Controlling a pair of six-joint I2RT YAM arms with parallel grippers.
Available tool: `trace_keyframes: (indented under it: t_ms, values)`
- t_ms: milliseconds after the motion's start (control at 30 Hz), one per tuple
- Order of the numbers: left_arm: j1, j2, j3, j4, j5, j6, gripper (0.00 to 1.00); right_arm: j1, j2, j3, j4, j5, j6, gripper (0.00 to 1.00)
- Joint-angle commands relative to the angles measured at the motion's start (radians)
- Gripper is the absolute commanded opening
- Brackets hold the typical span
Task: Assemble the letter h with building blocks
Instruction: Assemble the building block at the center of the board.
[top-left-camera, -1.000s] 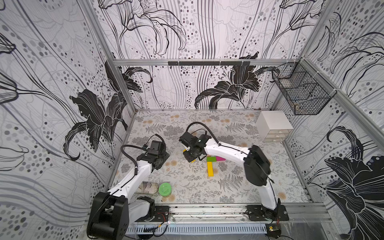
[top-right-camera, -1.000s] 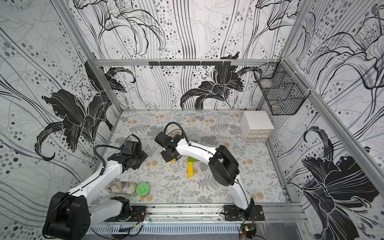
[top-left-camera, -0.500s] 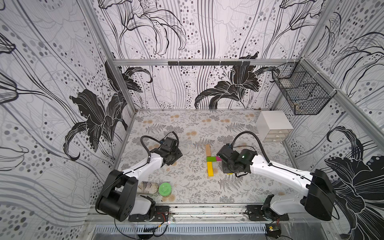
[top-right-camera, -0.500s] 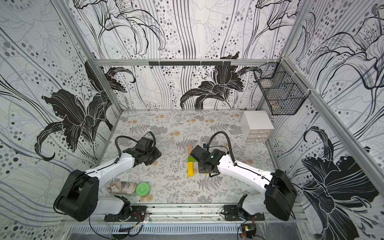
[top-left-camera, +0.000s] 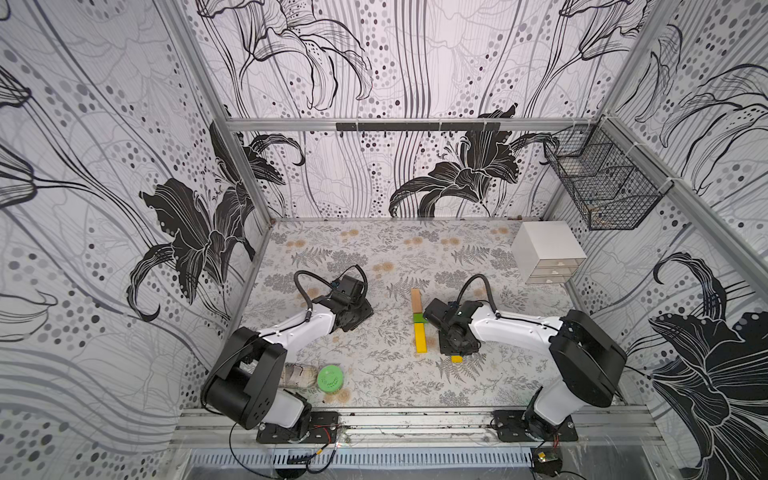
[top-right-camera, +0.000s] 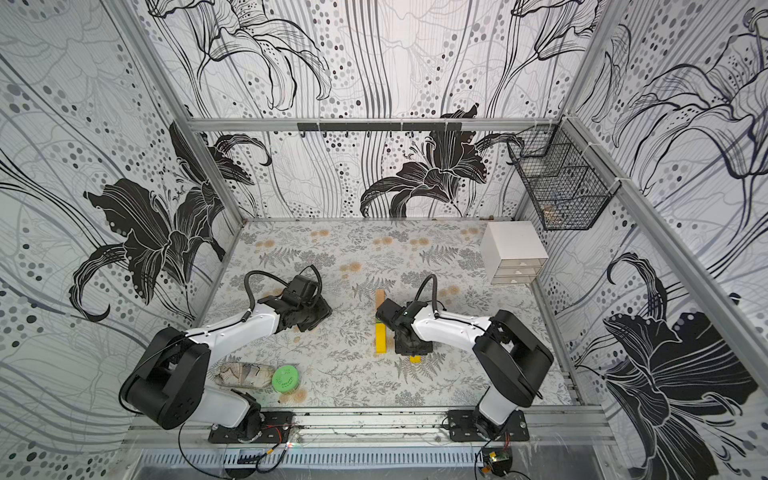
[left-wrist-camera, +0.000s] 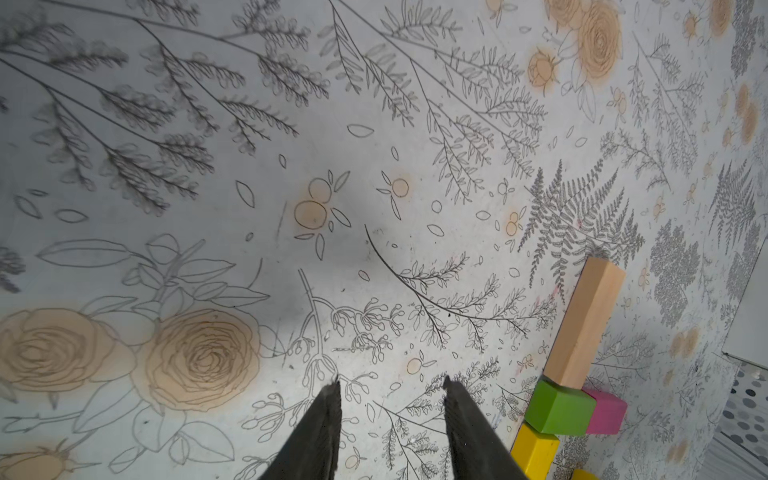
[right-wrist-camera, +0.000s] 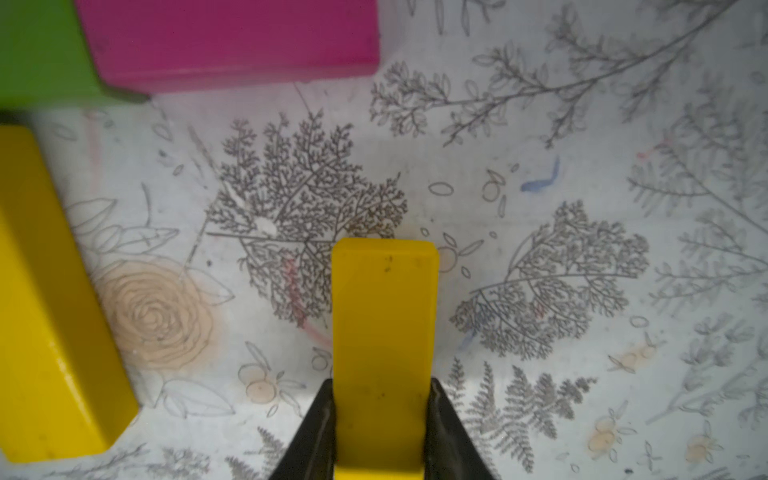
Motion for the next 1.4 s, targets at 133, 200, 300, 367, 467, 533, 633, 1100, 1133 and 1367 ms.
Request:
trace_keyframes:
  t_ms: [133, 200, 300, 367, 467, 533, 633, 1100, 1133, 1367]
  values:
    - [-0.013, 0.021, 0.01, 0.053, 0.012, -0.02, 0.43, -0.036, 0.11, 0.056, 0.034, -0.059, -0.064, 0.25]
    - [-0.012, 0.02, 0.012, 0.045, 0.007, -0.017, 0.42, -0.037, 0.102, 0.06, 0.02, -0.056, -0.057, 0.37]
    - [-0.013, 0.021, 0.01, 0.044, 0.003, -0.015, 0.42, -0.037, 0.058, 0.038, 0.006, -0.053, -0.039, 0.44]
    - [-0.013, 0.026, 0.012, 0.045, 0.003, -0.014, 0.42, -0.037, 0.031, 0.02, -0.007, -0.047, -0.028, 0.45]
    - [-0.013, 0.031, 0.01, 0.049, 0.008, -0.013, 0.43, -0.037, -0.009, -0.001, -0.011, -0.053, -0.024, 0.45]
    - [-0.013, 0.032, 0.009, 0.051, 0.007, -0.012, 0.42, -0.036, -0.016, -0.009, -0.014, -0.057, -0.024, 0.46]
    - [-0.013, 0.031, 0.008, 0.05, 0.006, -0.013, 0.42, -0.036, -0.016, -0.002, -0.017, -0.061, -0.027, 0.46]
    - [-0.012, 0.015, 0.014, 0.032, -0.001, -0.009, 0.42, -0.036, 0.001, 0.093, -0.05, -0.069, -0.043, 0.71]
    - [-0.013, 0.013, 0.014, 0.032, -0.001, -0.007, 0.42, -0.036, -0.003, 0.094, -0.053, -0.065, -0.041, 0.7]
    - [-0.013, 0.017, 0.01, 0.028, -0.002, -0.007, 0.42, -0.036, 0.018, 0.049, -0.038, -0.069, -0.023, 0.61]
